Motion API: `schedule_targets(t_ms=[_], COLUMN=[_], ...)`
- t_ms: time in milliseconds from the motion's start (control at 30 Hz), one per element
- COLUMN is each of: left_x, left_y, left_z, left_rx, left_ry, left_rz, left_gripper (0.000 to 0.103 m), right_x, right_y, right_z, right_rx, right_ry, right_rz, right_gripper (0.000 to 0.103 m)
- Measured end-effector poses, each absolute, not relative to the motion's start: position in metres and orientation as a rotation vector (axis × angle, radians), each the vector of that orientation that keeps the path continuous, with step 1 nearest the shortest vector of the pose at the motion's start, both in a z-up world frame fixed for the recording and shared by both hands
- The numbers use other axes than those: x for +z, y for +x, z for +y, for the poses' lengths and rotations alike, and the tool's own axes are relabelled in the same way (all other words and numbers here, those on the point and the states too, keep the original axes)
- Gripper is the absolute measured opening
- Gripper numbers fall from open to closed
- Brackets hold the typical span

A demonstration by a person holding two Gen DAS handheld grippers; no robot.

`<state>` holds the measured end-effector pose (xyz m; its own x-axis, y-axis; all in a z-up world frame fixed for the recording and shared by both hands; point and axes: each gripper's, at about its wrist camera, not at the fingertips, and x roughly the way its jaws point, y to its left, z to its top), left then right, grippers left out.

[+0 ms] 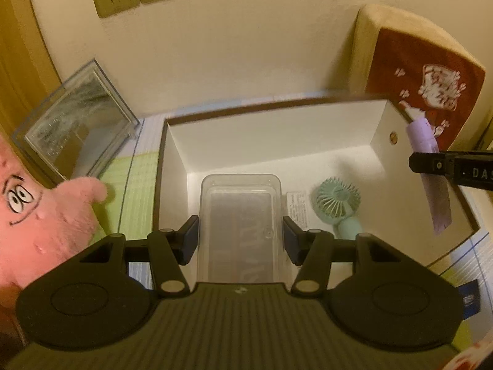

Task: Organize rigid objects
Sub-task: 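Lift the lavender tube with the right tool and carry it over the box, then lower the lavender tube into the box beside the fan and open the right tool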

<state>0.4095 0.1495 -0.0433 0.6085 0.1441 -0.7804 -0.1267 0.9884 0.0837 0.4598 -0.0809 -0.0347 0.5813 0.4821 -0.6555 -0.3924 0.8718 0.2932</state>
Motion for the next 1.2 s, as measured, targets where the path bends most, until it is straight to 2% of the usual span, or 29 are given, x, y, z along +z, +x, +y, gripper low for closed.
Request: schedule_targets(t_ms=[333, 733, 800, 867, 933, 1200], left_x=[-0.079, -0.09, -0.088, -0.082, -0.074, -0.048], left_y=[0.423, 0.435, 0.435, 0.433, 0.431, 0.421], left_z=[0.154, 0.153, 0.155, 0.156, 0.158, 0.163], left_rx=[0.152, 0.137, 0.135, 0.134, 0.132, 0.124], left_ry=[0.025, 0.044, 0.038, 0.033, 0.027, 0.009], left_rz=[0.987, 1.008, 1.001, 0.983, 0.964, 0.927], left_gripper=[0.054, 0.054, 0.055, 0.055, 0.055, 0.056], right_x=[-0.081, -0.087, -0.085, -0.08, -0.074, -0.05], right_y=[0.478, 0.481, 0.482, 0.481, 0.479, 0.467], right_z=[-0.066, -0.053, -0.054, -0.057, -0.062, -0.083], right_rx=[0.453, 0.475, 0.479, 0.469, 0.46, 0.479], right_ry=[-0.032, -0.134, -0.135, -0.118, -0.091, -0.007], right_rz=[0.902, 0.919, 0.917, 0.901, 0.874, 0.833], right_gripper=[0.033, 0.033, 0.035, 0.048, 0.056, 0.058])
